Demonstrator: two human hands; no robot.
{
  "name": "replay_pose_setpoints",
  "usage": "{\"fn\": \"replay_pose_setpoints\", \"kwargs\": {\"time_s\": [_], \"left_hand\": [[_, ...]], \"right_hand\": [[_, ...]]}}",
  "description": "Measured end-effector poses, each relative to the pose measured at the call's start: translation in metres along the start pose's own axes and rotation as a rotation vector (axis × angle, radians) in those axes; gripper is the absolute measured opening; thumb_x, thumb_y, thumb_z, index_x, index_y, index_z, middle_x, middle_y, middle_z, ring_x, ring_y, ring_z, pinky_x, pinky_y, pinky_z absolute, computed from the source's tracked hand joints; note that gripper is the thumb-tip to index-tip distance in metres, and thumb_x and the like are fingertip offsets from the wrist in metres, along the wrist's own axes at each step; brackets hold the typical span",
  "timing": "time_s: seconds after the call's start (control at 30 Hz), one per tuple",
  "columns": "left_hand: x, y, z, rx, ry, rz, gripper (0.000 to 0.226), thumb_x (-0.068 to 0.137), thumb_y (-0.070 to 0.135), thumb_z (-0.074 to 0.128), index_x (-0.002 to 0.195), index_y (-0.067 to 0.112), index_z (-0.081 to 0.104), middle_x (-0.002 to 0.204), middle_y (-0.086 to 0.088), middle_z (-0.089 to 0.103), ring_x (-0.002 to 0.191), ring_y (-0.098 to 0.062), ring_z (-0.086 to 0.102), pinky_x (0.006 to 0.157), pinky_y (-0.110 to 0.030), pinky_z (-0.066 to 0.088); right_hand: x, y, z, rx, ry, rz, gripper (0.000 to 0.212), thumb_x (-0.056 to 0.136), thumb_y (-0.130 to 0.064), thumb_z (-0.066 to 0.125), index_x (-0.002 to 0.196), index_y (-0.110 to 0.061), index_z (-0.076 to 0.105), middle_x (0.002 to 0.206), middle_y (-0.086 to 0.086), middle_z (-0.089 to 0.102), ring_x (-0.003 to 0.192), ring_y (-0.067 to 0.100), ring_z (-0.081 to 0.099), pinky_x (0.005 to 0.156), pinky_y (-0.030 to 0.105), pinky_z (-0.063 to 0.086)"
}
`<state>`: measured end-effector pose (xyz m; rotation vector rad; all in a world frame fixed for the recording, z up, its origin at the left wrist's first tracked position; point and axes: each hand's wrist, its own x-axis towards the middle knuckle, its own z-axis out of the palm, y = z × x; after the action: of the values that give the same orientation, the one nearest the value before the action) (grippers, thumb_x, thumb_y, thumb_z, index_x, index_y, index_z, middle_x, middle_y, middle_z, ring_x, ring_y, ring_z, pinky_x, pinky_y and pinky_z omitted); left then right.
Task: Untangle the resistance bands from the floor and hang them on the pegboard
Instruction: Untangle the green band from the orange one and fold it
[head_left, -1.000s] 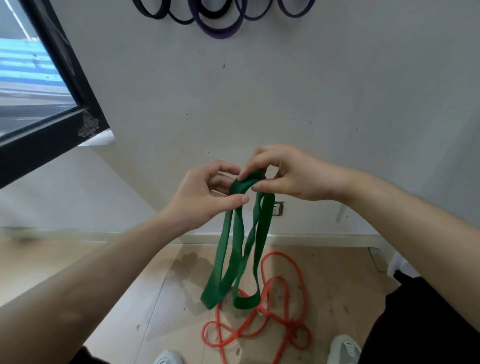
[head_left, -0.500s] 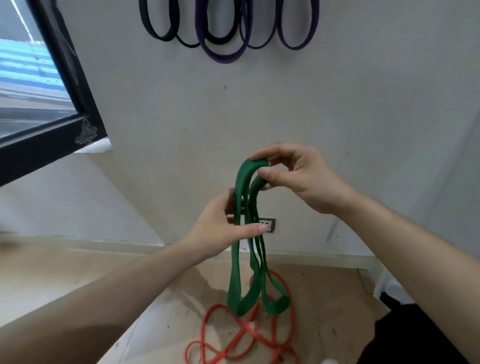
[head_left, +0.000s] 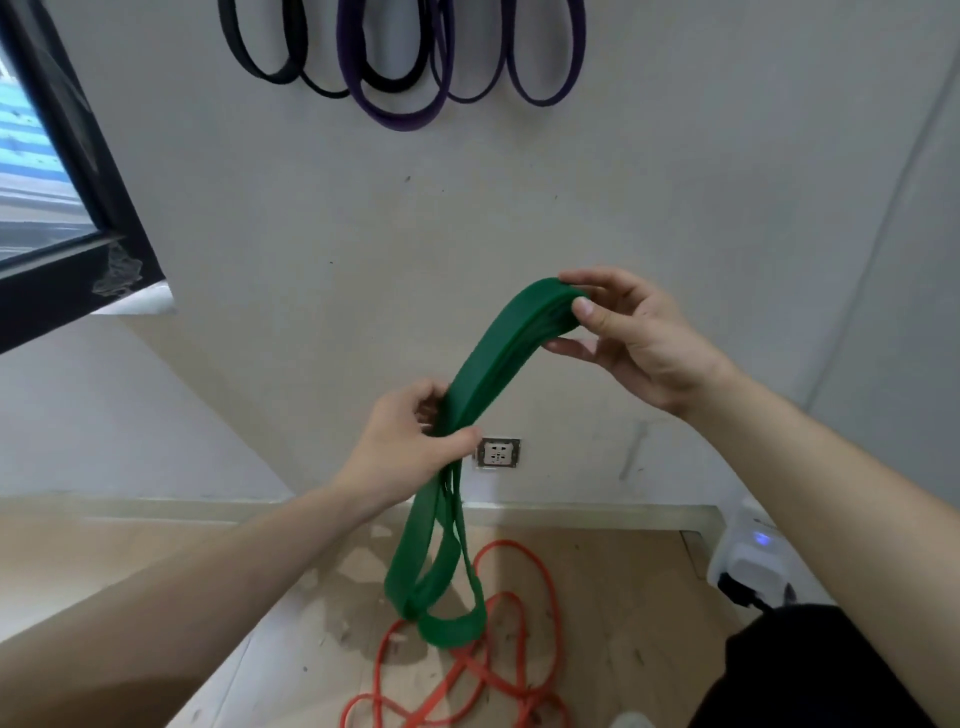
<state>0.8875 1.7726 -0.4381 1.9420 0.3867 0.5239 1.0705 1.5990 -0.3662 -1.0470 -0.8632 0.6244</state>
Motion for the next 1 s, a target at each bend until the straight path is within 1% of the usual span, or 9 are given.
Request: {"fn": "replay_pose_setpoints", "kwargs": {"time_s": [0.13,0.23,0.3,0.4,0.5,0.63,0.7,0.83,1.0], "left_hand": [[0.004,0.004,-0.012,-0.031,-0.041,0.011,0.027,0.08,0.018,0.084,0.103,0.019,0.071,0.095,0.004,0.078,0.088,-0.01,0.075,0.085,-0.024,0.058],[0.006,0.007,-0.017,-0.012,-0.008,0.059,0.028,0.077,0.019,0.086,0.103,0.021,0.074,0.092,0.014,0.078,0.085,-0.003,0.072,0.075,-0.01,0.051],[0.007,0.008,-0.022,-0.001,0.006,0.09,0.026,0.077,0.018,0.086,0.099,0.024,0.076,0.089,0.014,0.078,0.08,-0.003,0.071,0.072,-0.011,0.05],[0.007,0.008,-0.029,0.06,-0.005,0.128,0.021,0.077,0.018,0.086,0.095,0.025,0.077,0.085,0.009,0.078,0.077,-0.007,0.069,0.071,-0.017,0.052],[0.006,0.008,-0.032,0.117,-0.048,0.141,0.02,0.077,0.019,0.087,0.095,0.024,0.077,0.083,0.007,0.077,0.074,-0.007,0.068,0.068,-0.014,0.048],[0.005,0.007,-0.032,0.15,-0.118,0.185,0.025,0.076,0.016,0.087,0.098,0.022,0.077,0.084,0.006,0.077,0.08,-0.017,0.071,0.072,-0.021,0.052],[0.003,0.009,-0.033,0.132,-0.127,0.199,0.026,0.076,0.015,0.087,0.099,0.021,0.077,0.085,0.004,0.077,0.08,-0.019,0.071,0.071,-0.022,0.053],[0.001,0.009,-0.038,0.137,-0.133,0.224,0.025,0.077,0.017,0.087,0.098,0.025,0.077,0.086,0.007,0.077,0.08,-0.014,0.072,0.072,-0.023,0.055],[-0.003,0.005,-0.042,0.134,-0.146,0.217,0.031,0.075,0.015,0.088,0.099,0.029,0.074,0.09,0.008,0.077,0.082,-0.012,0.072,0.075,-0.026,0.058]], "right_hand": [[-0.001,0.005,-0.02,0.002,0.011,0.103,0.029,0.087,-0.001,0.059,0.115,-0.007,0.062,0.114,0.012,0.07,0.106,0.027,0.068,0.083,0.043,0.06],[-0.003,0.013,-0.034,-0.24,0.001,0.213,0.031,0.091,0.006,0.061,0.119,-0.009,0.063,0.117,0.016,0.072,0.11,0.03,0.069,0.09,0.044,0.058],[-0.005,0.02,-0.04,-0.561,-0.066,0.272,0.034,0.091,0.001,0.068,0.122,-0.01,0.063,0.119,0.017,0.071,0.111,0.026,0.069,0.099,0.044,0.054],[-0.006,0.021,-0.032,-0.908,-0.176,0.313,0.05,0.082,-0.024,0.083,0.128,-0.023,0.063,0.126,-0.003,0.068,0.118,0.011,0.063,0.105,0.04,0.052],[-0.004,0.022,-0.005,-0.972,-0.223,0.236,0.067,0.077,-0.038,0.085,0.137,-0.03,0.056,0.132,-0.013,0.062,0.123,0.004,0.056,0.106,0.033,0.048],[-0.001,0.038,0.036,-1.049,-0.355,0.156,0.08,0.074,-0.034,0.088,0.144,-0.026,0.05,0.137,-0.01,0.059,0.126,0.005,0.054,0.107,0.023,0.042],[0.001,0.045,0.046,-1.045,-0.38,0.119,0.068,0.074,-0.03,0.088,0.134,-0.021,0.058,0.125,-0.006,0.066,0.116,0.009,0.062,0.103,0.029,0.049],[0.004,0.047,0.052,-1.037,-0.38,0.099,0.035,0.074,-0.032,0.082,0.097,-0.011,0.067,0.088,0.012,0.07,0.083,0.028,0.068,0.079,0.054,0.053],[0.004,0.037,0.055,-0.905,-0.36,0.125,0.03,0.079,-0.024,0.085,0.096,-0.007,0.068,0.085,0.02,0.068,0.072,0.025,0.065,0.069,0.045,0.052]]}}
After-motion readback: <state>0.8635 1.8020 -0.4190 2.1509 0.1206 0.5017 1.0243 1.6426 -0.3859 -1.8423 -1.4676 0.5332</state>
